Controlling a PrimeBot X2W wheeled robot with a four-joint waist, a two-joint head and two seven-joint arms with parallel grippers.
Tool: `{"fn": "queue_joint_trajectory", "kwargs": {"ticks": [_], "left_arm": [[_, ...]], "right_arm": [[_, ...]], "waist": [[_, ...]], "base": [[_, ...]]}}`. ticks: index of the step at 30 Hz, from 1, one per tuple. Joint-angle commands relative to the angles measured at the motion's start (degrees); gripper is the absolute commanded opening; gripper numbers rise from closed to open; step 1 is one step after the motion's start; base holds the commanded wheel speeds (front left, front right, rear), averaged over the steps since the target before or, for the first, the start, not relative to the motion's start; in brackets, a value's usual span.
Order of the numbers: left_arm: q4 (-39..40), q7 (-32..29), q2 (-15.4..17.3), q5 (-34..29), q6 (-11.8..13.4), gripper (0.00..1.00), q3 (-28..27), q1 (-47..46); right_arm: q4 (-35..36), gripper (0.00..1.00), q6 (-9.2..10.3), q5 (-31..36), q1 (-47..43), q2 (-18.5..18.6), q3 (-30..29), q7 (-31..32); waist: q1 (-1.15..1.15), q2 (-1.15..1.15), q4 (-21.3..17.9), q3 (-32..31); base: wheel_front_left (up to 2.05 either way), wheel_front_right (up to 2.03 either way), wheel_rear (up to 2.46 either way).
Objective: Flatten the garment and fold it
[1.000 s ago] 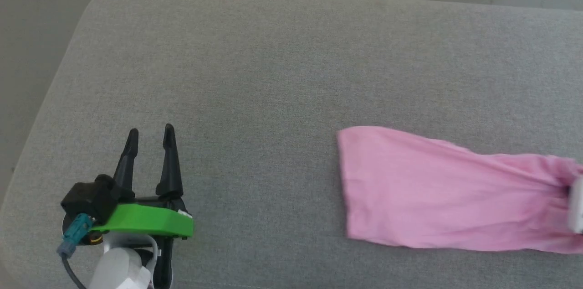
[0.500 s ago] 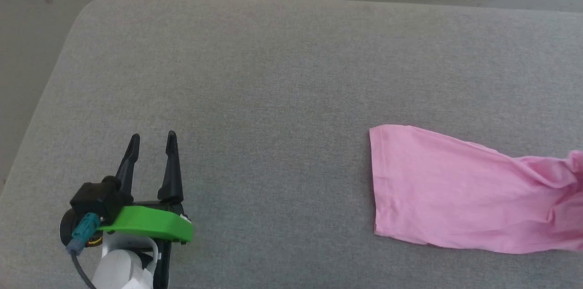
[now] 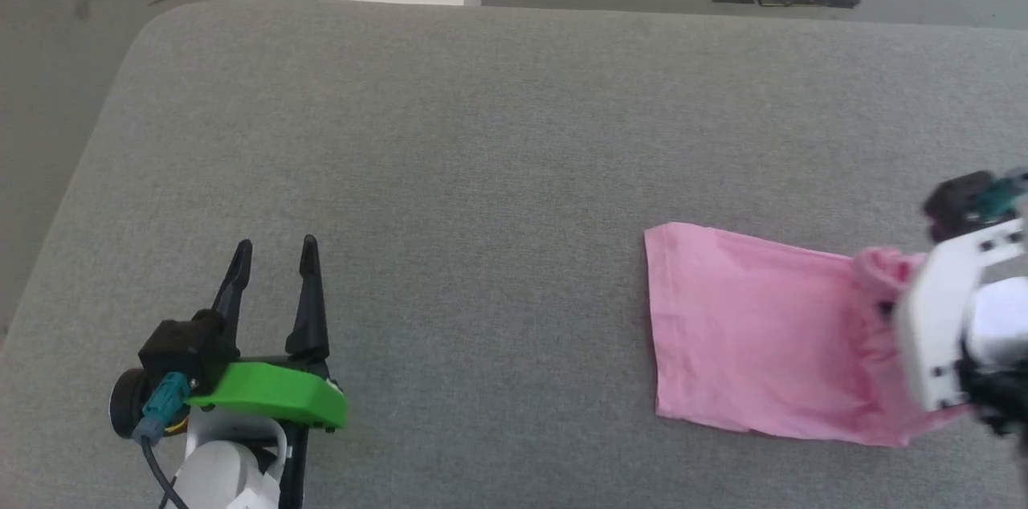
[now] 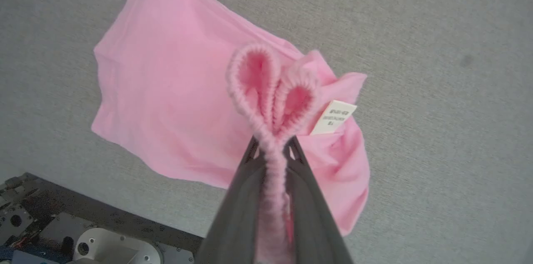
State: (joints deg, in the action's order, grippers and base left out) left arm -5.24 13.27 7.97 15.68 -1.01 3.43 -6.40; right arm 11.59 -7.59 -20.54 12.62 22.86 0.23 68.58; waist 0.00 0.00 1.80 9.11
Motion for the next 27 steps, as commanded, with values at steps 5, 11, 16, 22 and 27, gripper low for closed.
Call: {"fn": "queue_joint_trajectory", "kwargs": {"ticks": [5,11,16,22,27], "left_arm": [[-0.1,0.2,-0.3,0.7,0.2,1.00,0.2,0.7],[-0.3,0.3,-0.4,1.2,0.0,1.00,0.6,0.6],[-0.5,0.4,-0.5,1.4,-0.1,1.00,1.1,0.2],[-1.2,0.6,-0.8,2.0,-0.5,1.00,1.7,-0.1],[-2.0,0.8,-0.9,2.4,-0.7,1.00,1.8,0.3]], "right_arm": [[-2.9,0.00,0.10,-0.7,-0.3,-6.3,4.4,-4.6],[-10.2,0.00,0.10,2.2,1.8,-11.0,7.4,-12.0],[-17.5,0.00,0.10,6.1,3.8,-15.5,6.0,-19.1],[-24.8,0.37,0.10,8.8,5.4,-18.0,5.6,-24.9],[-25.0,1.00,0.10,8.6,6.3,-18.5,7.4,-26.0]], "waist": [[0.00,0.00,1.3,0.6],[0.00,0.00,2.5,1.4],[0.00,0.00,3.3,2.1],[0.00,0.00,3.8,2.4],[0.00,0.00,3.3,1.4]], "base": [[0.00,0.00,0.00],[0.00,0.00,0.00],[0.00,0.00,0.00],[0.00,0.00,0.00],[0.00,0.00,0.00]]}}
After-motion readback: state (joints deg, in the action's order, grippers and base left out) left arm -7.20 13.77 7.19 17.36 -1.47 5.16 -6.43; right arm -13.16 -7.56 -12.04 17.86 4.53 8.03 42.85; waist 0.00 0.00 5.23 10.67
